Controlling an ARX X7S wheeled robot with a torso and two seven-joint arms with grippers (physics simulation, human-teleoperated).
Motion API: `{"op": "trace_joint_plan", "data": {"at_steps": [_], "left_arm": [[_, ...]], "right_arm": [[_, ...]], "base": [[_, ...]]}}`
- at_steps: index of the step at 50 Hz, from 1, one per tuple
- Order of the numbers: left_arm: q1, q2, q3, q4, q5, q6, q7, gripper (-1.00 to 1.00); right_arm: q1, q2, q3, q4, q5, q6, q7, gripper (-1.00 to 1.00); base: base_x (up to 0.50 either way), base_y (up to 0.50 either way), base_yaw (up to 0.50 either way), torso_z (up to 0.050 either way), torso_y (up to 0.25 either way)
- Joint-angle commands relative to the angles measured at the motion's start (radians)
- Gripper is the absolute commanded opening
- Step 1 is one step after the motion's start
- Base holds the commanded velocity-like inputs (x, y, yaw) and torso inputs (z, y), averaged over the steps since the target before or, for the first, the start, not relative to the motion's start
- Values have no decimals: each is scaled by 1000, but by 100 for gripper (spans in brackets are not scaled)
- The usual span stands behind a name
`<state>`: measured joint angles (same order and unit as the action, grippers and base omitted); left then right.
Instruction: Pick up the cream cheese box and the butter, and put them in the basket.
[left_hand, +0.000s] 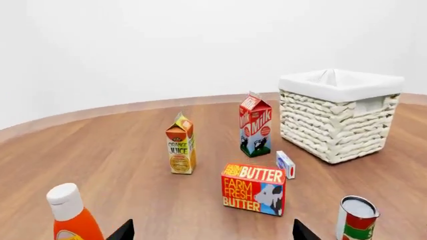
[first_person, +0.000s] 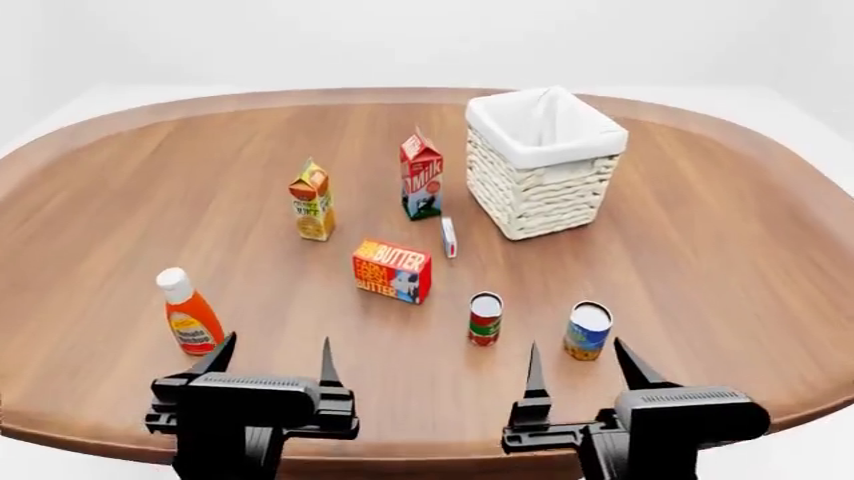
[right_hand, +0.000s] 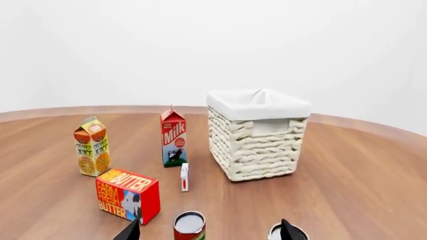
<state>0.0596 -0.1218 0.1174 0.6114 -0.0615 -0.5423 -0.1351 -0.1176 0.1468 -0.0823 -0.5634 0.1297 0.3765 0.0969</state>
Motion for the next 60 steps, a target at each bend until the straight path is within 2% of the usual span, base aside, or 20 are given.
{"op": "trace_joint_plan", "data": {"at_steps": [1,47,60], "left_arm": [[1,-12,7,46,-16,-35,-11,100],[-1,-50,43,66,-38,-41,-49,100],[1,-59,49,61,-45,-30,-56,100]], "right_arm": [[-2,17,-6,-26,6,21,11,100],[6,44,-31,-20,18,24,58,100],[2,47,-35,-27,34,16,65,100]], "base": [[500,0,0,0,0],[496,0,0,0,0],[87,0,0,0,1]]}}
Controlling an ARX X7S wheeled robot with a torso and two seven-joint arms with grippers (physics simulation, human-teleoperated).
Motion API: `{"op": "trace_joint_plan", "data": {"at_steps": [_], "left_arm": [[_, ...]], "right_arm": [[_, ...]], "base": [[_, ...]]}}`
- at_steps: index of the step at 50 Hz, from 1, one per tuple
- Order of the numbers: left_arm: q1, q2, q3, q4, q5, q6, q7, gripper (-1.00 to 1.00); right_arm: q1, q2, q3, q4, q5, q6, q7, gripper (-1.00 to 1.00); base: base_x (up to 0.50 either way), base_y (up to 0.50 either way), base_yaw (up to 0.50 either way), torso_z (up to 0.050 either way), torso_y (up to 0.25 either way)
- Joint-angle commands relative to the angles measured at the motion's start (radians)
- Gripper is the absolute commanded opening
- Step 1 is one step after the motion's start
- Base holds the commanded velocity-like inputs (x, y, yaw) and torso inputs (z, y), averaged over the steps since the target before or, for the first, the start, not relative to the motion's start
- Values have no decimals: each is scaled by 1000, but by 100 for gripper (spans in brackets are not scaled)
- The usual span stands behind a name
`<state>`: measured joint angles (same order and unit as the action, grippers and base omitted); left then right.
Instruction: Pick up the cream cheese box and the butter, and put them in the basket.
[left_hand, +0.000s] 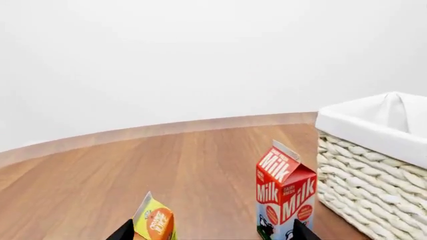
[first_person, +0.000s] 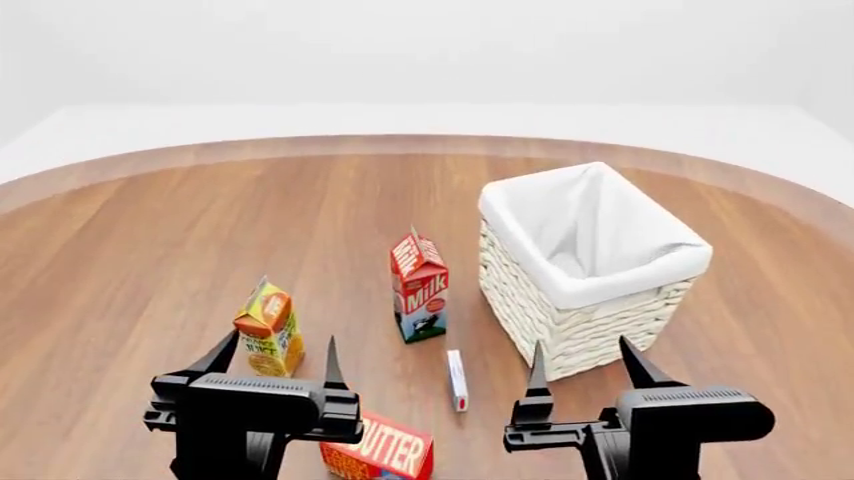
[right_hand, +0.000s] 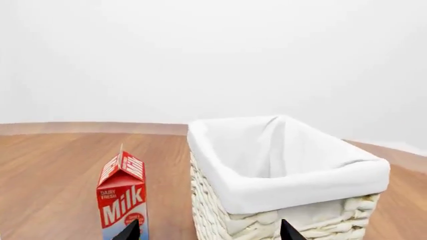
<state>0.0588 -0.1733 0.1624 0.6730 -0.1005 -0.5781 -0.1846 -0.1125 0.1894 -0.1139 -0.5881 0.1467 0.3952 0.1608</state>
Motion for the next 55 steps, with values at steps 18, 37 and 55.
{"op": "trace_joint_plan", "data": {"at_steps": [18,37,55], "left_arm": [[-2,-15,14,-5,-15,5,-19,100],[22,-45,-49,178,-69,-134,-41,100],[35,-63,-105,249,-105,-184,-58,100]], "right_arm": [[-3,13,-5,-5,28,-20,13,100],[-1,37,-39,-180,72,133,36,100],[131,27,-111,-275,78,412,104,100]], "base": [[336,0,0,0,1],[0,0,0,0,0],[0,0,0,0,0]]}}
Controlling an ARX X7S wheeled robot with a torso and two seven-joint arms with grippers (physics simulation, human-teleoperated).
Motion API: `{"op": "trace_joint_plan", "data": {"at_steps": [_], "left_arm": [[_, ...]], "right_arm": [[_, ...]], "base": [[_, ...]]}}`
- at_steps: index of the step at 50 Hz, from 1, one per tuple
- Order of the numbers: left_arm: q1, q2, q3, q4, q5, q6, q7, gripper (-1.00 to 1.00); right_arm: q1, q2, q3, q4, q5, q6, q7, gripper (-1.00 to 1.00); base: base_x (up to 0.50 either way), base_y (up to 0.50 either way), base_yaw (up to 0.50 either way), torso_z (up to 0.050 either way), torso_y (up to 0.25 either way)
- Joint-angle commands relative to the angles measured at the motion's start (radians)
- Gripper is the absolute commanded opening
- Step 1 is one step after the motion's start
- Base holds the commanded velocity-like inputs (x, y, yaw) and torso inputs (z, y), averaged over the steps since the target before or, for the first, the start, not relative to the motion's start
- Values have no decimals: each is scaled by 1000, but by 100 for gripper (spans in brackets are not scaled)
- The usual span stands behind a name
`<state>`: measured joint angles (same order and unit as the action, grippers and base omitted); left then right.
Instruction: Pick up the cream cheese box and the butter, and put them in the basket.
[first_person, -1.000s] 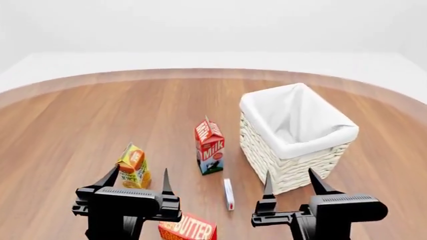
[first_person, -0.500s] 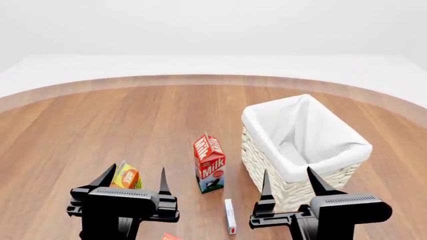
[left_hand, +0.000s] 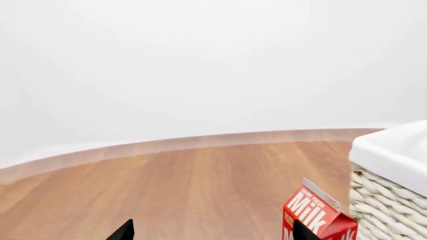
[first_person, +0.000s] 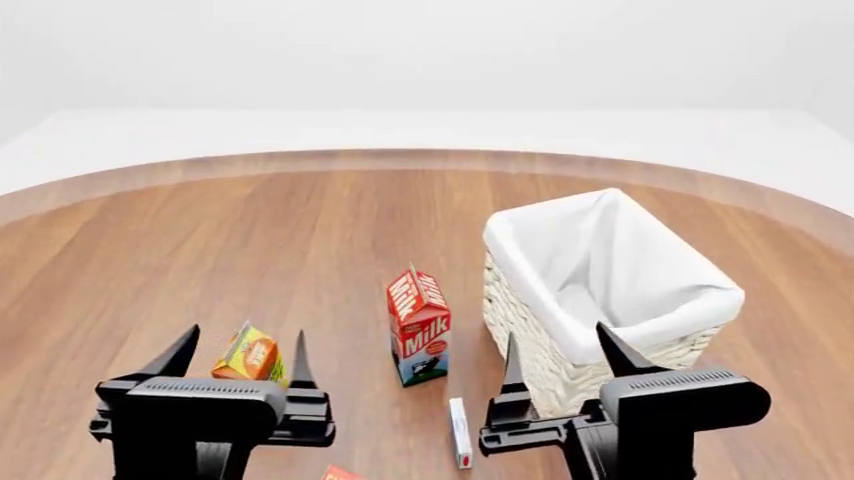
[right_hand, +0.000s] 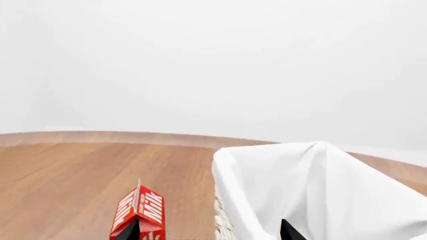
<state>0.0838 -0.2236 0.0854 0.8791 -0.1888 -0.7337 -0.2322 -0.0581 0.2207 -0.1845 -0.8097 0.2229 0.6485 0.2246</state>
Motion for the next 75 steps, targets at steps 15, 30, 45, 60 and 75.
{"op": "trace_joint_plan", "data": {"at_steps": [15,30,45,60,75], "left_arm": [[15,-26,-57,80,-31,-57,-28,100],[12,-37,-60,90,-36,-67,-44,100],[22,-43,-64,89,-45,-51,-52,100],[21,-50,-60,85,-52,-46,-60,100],[17,-57,-61,89,-63,-51,-70,100]], "right_arm": [[241,-32,-112,-89,14,463,120,100],[390,-109,-135,-54,68,796,141,100],[462,-150,-78,59,254,921,229,100],[536,-106,-82,258,629,876,513,100],[596,-122,-108,422,620,828,522,100]], "base": [[0,0,0,0,0],[0,0,0,0,0],[0,0,0,0,0],[0,0,0,0,0],[0,0,0,0,0]]}}
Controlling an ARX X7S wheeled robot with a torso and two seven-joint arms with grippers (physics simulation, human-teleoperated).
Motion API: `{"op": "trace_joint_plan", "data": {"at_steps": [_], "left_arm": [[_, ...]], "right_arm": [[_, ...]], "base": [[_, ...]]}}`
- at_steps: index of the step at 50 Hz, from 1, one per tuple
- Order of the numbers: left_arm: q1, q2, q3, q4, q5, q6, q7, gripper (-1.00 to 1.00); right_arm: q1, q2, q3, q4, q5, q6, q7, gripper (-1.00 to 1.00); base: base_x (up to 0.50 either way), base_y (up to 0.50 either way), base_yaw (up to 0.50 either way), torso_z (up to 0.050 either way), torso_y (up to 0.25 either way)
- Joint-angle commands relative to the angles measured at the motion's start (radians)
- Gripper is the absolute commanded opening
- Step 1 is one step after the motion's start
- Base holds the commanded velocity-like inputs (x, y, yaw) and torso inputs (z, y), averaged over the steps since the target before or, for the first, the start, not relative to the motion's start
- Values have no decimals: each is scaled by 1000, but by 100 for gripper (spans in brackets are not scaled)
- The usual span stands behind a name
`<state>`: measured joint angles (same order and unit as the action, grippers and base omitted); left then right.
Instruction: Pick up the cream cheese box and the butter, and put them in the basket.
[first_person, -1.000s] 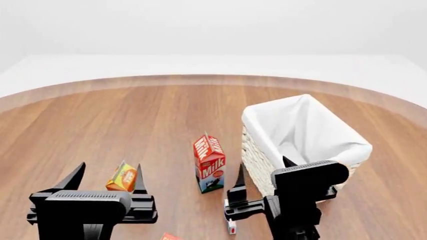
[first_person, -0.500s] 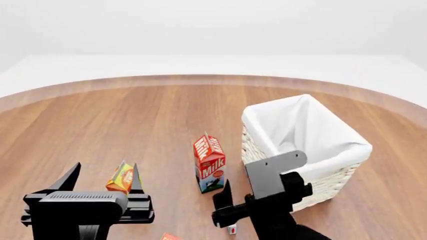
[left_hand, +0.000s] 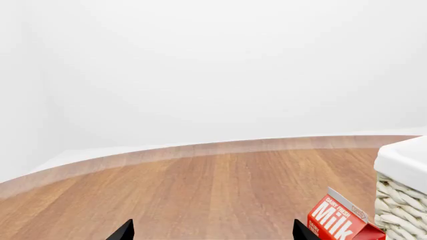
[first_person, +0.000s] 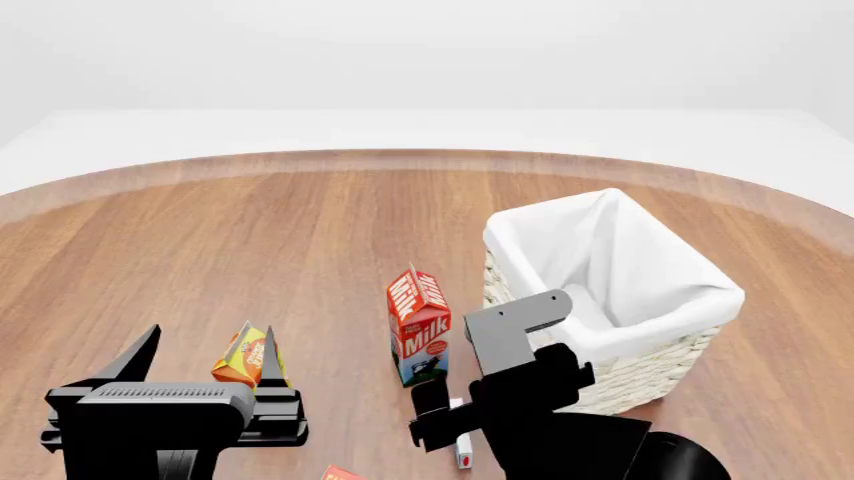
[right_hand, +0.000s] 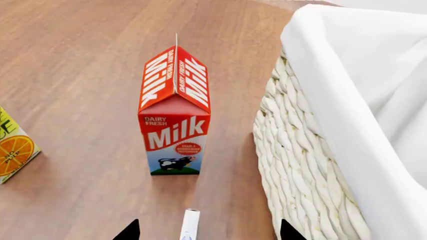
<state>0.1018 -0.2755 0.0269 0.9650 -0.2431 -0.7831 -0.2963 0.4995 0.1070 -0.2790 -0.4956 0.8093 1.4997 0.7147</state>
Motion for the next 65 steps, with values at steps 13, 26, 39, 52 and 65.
{"op": "trace_joint_plan", "data": {"at_steps": [13,26,39,52,65], "left_arm": [[0,-12,-9,14,-22,-9,-13,100],[1,-17,-6,6,-27,4,-20,100],[1,-23,0,5,-32,7,-29,100],[-2,-31,2,11,-41,0,-38,100],[-2,-36,4,7,-48,6,-45,100]], "right_arm": [[45,-17,-4,193,68,-39,25,100],[63,-22,6,271,88,-49,45,100],[50,-12,-15,304,101,-73,56,100],[32,1,-52,332,95,-117,52,100],[8,8,-125,362,66,-172,38,100]], "base": [[0,0,0,0,0],[0,0,0,0,0],[0,0,0,0,0],[0,0,0,0,0],[0,0,0,0,0]]}}
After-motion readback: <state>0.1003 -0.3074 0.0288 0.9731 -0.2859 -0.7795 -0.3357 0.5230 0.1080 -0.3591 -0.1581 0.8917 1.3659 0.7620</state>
